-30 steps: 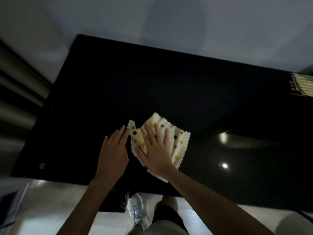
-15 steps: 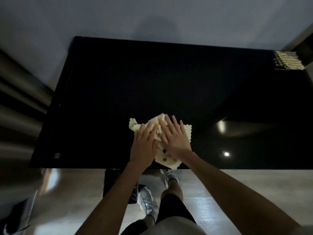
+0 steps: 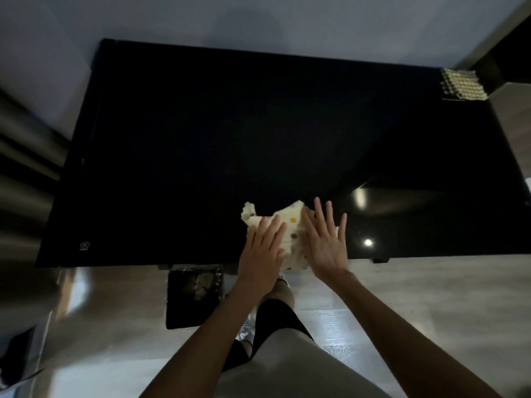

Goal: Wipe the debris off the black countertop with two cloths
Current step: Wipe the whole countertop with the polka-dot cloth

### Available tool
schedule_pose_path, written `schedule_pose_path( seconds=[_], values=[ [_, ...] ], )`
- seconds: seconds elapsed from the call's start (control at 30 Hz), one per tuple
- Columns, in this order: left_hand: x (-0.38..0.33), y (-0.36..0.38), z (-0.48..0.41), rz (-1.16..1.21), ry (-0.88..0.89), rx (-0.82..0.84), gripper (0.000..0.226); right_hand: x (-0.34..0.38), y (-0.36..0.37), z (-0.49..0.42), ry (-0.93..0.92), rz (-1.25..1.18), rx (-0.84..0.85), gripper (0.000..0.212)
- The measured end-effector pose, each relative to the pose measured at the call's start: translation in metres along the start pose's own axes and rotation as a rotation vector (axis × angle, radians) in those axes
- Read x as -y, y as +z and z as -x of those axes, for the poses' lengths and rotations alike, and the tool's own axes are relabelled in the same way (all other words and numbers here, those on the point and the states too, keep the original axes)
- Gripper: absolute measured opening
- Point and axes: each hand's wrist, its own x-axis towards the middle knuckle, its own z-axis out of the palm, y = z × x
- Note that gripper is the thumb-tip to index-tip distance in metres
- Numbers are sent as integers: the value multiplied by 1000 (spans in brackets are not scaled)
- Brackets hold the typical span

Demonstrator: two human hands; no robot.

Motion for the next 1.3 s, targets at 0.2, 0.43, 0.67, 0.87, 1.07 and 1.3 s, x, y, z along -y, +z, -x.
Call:
schedule_pose_path(
  seconds=[0.2, 0.43, 0.67, 0.87, 1.07, 1.3],
  values=[
    [12, -2, 1, -25, 7, -26, 58, 21, 10, 0, -174, -63, 57, 57],
    [63, -7, -9, -47, -104, -55, 60, 58, 4, -47, -255, -88, 92, 55],
    [101, -40, -114, -52, -105, -111, 58, 56, -14, -154, -203, -150, 37, 55],
    [128, -70, -256, -5, -111, -115, 60, 30, -34, -291, -174, -170, -26, 55],
    [161, -102, -373, 45, -85, -113, 64, 12, -54, -407, -143, -184, -79, 54],
    [216, -152, -388, 227, -25, -147, 50, 32, -68, -477, -100, -162, -58, 59]
  ],
)
